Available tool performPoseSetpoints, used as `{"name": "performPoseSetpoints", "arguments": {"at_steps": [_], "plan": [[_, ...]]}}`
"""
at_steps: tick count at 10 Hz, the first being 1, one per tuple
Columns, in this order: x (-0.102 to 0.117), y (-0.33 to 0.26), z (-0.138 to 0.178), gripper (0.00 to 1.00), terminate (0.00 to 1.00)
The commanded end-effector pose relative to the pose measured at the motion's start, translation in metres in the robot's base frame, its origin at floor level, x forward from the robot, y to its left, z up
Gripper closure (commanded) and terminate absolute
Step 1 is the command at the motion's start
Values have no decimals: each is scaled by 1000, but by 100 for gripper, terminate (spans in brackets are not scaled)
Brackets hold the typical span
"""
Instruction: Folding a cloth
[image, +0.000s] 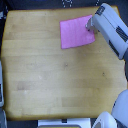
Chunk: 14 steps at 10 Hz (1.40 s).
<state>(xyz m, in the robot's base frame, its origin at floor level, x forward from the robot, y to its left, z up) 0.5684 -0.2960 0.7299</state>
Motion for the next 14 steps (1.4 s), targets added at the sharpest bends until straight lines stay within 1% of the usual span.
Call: {"name": "performPoseSetpoints", "arguments": {"at_steps": [1, 3, 14], "plan": [[-8, 7, -13, 100, 0], [-7, 16, -11, 100, 0], [-4, 25, -1, 100, 0]]}}
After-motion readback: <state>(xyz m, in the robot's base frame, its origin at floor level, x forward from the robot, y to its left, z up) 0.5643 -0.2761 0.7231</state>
